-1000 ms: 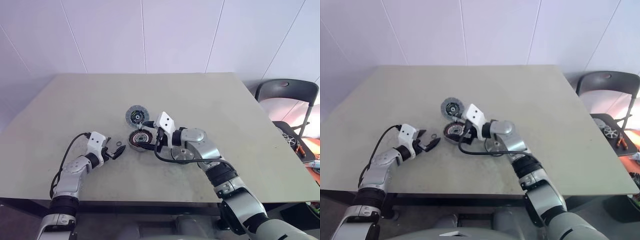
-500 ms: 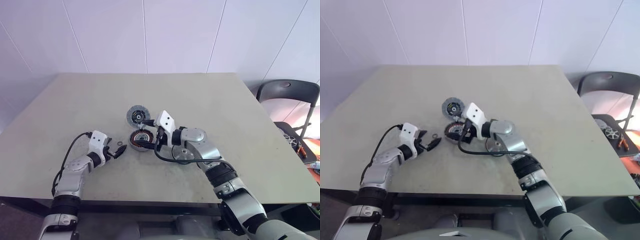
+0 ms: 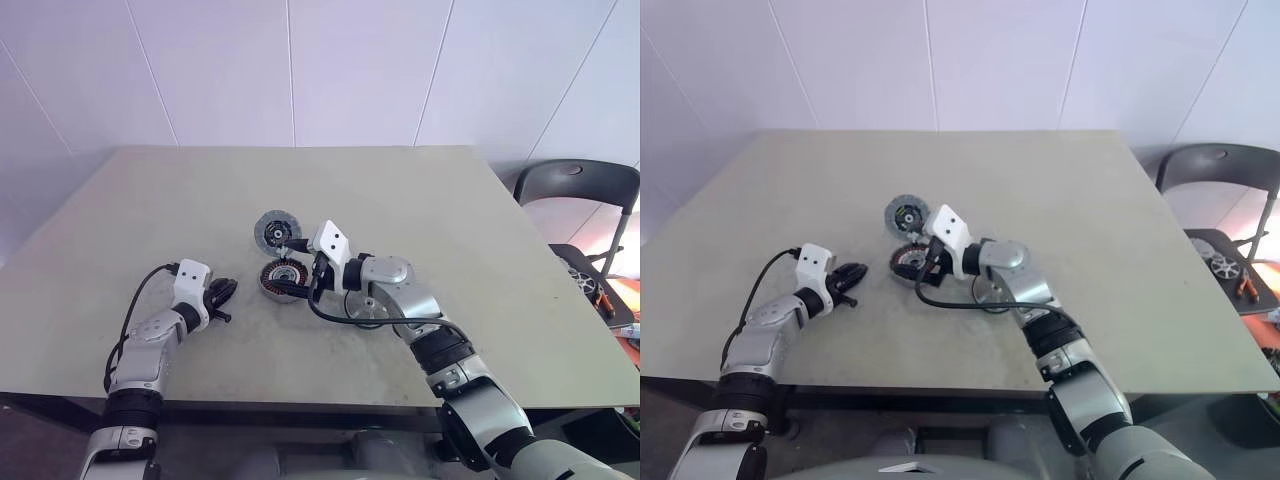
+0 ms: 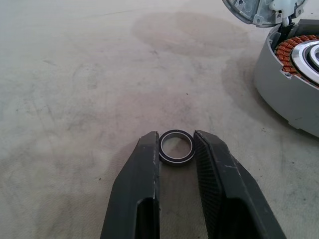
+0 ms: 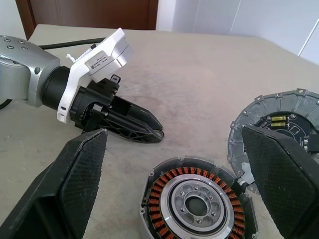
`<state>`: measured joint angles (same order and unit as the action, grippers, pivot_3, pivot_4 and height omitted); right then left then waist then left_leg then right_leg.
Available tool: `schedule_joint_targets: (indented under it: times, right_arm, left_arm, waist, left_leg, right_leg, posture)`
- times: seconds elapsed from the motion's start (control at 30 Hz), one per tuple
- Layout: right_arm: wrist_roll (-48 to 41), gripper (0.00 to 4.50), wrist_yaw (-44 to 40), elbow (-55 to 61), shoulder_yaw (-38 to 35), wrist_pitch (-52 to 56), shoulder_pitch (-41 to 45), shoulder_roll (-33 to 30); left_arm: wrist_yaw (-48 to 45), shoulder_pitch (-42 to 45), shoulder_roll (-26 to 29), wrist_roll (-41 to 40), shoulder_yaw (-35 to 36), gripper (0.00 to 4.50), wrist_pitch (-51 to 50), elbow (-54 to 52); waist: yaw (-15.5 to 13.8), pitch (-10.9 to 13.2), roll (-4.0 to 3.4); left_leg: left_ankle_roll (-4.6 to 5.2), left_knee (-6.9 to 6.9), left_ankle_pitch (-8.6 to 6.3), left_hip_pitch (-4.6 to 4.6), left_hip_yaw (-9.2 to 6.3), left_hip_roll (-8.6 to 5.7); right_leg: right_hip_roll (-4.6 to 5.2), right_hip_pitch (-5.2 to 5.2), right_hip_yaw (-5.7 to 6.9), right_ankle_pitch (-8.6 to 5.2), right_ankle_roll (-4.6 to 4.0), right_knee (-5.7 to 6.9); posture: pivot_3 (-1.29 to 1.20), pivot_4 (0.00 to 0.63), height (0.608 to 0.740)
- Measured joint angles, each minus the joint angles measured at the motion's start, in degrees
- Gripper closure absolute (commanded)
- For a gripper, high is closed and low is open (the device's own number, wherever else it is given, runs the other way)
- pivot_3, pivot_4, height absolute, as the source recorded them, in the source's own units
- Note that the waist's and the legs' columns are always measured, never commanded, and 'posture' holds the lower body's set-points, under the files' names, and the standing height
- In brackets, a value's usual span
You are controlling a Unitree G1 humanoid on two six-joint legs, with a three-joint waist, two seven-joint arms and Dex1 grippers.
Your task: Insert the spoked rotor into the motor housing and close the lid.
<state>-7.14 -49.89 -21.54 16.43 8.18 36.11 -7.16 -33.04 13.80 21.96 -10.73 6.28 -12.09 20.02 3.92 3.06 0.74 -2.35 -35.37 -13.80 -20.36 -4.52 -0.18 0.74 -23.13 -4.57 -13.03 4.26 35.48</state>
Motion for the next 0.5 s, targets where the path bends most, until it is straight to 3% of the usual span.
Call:
schedule_joint_targets:
  times: [0.5]
  right_arm:
    - [-3.29, 0.0, -1.94, 1.07, -4.58, 4.15, -0.26, -5.54]
  left_arm:
    - [-13.78, 4.17, 2.33, -8.34, -0.32, 3.82, 3.41, -7.73]
  waist:
    - [0.12, 0.01, 0.01]
  left_leg:
    - [0.0, 0.01, 0.0, -0.07, 0.02, 0.0]
  right_leg:
    - [-0.01, -0.05, 0.0, -0.01, -0.01, -0.05]
  posture:
    - [0.0, 0.0, 0.74]
